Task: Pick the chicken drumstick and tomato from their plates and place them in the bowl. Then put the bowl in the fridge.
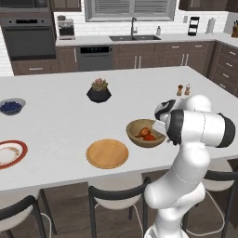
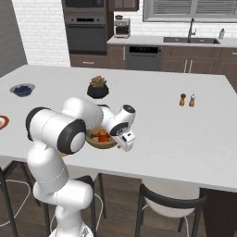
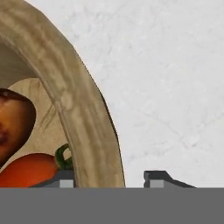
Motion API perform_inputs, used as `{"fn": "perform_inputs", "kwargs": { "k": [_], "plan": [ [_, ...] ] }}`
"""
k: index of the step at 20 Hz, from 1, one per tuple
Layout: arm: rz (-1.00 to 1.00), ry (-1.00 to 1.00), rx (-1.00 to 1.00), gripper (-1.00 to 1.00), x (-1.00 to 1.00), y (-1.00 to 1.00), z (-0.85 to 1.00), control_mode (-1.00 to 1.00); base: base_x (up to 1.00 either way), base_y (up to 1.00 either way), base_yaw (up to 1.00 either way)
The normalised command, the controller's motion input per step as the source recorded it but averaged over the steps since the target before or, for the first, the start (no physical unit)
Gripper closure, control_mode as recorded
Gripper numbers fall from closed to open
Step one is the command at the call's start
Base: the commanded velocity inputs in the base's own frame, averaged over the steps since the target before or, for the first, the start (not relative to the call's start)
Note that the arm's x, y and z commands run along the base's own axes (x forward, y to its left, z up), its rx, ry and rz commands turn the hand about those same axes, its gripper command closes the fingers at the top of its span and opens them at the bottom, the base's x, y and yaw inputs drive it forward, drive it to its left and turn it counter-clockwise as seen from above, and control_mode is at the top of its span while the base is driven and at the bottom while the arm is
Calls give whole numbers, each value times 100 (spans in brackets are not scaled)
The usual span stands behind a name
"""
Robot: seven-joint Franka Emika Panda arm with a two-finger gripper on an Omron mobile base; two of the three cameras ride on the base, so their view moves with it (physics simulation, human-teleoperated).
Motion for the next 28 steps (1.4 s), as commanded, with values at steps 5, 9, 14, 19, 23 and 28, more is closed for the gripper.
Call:
{"fn": "perform_inputs", "kwargs": {
  "k": [5,9,14,19,23,28],
  "plan": [
    [0,-1,0,100,0,26,0,-100,0,0,0],
    [-1,-6,0,100,-20,6,3,-100,0,0,0],
    [-13,-21,1,100,-54,-15,26,-100,0,0,0],
    [-22,-26,0,100,-58,-9,51,-100,0,0,0],
    [-25,-22,0,100,-61,0,78,-100,0,0,0],
    [-29,-4,0,100,-44,0,88,-100,0,0,0]
  ]
}}
